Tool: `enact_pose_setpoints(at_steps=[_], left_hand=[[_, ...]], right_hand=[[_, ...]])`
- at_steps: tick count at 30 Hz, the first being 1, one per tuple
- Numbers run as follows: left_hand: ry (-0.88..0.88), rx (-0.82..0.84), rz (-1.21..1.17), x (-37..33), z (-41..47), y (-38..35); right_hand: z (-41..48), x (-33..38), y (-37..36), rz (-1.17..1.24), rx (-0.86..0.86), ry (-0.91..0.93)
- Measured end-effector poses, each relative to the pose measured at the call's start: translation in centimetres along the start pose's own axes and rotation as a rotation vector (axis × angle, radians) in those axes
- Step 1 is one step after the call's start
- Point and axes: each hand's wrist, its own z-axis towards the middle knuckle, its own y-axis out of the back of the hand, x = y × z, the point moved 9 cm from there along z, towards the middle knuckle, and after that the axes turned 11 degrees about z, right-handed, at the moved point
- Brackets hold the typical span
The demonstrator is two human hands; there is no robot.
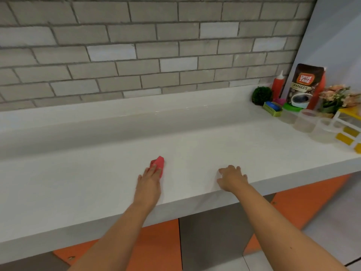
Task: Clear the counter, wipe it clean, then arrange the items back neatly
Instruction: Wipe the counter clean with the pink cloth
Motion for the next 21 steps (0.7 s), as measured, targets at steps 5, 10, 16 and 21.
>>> enact_pose_setpoints(at_steps=[5,10,16,21], left_hand=[[0.02,0.036,0.117,-0.2,0.2,0.7],[-0.038,-0.221,-0.077,-2.4,0.1,4.1],[-0.237,-0.214,-0.326,-9.9,0.0,5.2],[-0.347,-0.128,-0.379,-16.4,-0.2,4.0]], right_hand=[[-1.6,0.4,0.8,0.135,-0.037,0.022],[-3.0,-0.7,2.6,0.222,-0.143,0.022],[-4.6,-3.3,4.3,0.237,-0.193,-0.018],[-5.9,-7.0,6.3,0.228,-0.229,-0.082]])
